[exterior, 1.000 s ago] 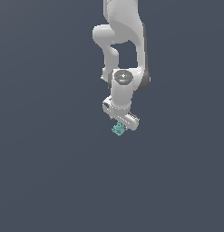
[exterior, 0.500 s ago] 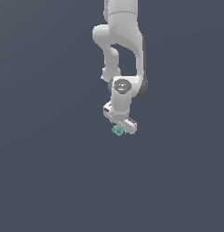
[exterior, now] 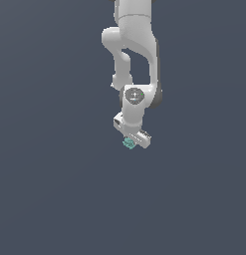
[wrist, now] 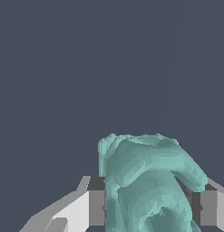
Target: Pick up the object and move it to a goal position.
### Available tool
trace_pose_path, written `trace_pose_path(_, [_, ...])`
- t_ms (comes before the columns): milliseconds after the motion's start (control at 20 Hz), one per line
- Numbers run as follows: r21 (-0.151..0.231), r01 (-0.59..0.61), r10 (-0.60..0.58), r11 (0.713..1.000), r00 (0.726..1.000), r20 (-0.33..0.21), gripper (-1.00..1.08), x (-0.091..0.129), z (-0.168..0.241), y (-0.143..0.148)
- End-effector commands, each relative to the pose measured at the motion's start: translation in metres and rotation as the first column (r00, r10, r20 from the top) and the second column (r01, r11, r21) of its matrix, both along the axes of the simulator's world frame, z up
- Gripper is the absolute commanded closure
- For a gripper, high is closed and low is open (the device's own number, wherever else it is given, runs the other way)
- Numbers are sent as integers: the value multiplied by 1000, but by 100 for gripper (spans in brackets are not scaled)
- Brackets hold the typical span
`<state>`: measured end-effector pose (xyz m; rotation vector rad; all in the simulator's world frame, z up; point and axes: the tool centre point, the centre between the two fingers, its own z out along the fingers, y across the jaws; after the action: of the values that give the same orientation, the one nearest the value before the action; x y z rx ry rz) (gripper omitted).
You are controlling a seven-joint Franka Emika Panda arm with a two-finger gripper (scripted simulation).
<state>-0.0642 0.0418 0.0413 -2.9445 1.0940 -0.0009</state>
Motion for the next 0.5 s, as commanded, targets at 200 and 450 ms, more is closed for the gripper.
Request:
trace_pose_path(200, [0,0,0,1000,1000,0,108,0,1,-1])
trace_pose_path(450, [0,0,0,1000,1000,0,108,5,12,-8])
